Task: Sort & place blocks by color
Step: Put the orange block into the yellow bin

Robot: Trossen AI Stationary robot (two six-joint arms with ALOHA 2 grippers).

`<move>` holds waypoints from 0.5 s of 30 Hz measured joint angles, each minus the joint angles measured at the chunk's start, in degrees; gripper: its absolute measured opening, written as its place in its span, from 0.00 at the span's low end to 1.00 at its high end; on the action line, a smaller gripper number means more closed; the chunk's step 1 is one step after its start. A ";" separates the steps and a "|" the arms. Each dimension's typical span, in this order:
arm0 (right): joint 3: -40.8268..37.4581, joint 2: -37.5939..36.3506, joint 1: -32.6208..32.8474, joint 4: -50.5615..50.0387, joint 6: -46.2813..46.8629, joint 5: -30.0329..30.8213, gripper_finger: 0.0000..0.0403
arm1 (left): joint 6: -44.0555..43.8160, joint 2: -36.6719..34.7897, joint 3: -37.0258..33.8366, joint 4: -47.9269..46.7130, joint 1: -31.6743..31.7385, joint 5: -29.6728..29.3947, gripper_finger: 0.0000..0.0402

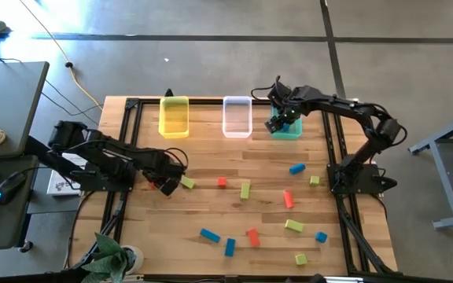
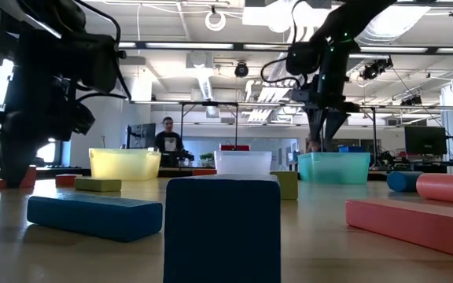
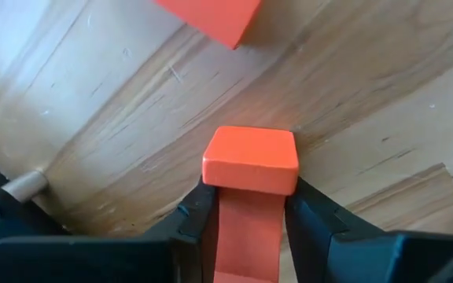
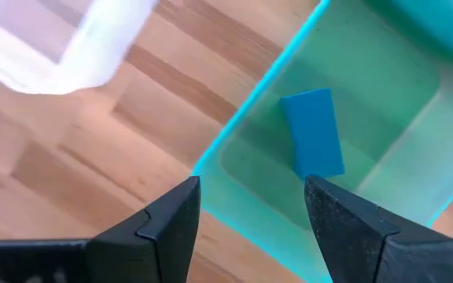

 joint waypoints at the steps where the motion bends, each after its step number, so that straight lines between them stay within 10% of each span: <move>1: 0.00 -0.63 0.54 0.02 0.38 -0.02 0.54 | 0.14 -0.73 -0.10 0.12 0.00 -0.16 0.22; 15: 0.01 -6.40 9.21 0.86 9.28 0.08 0.53 | 0.16 -16.18 -0.14 2.18 0.07 -5.76 0.06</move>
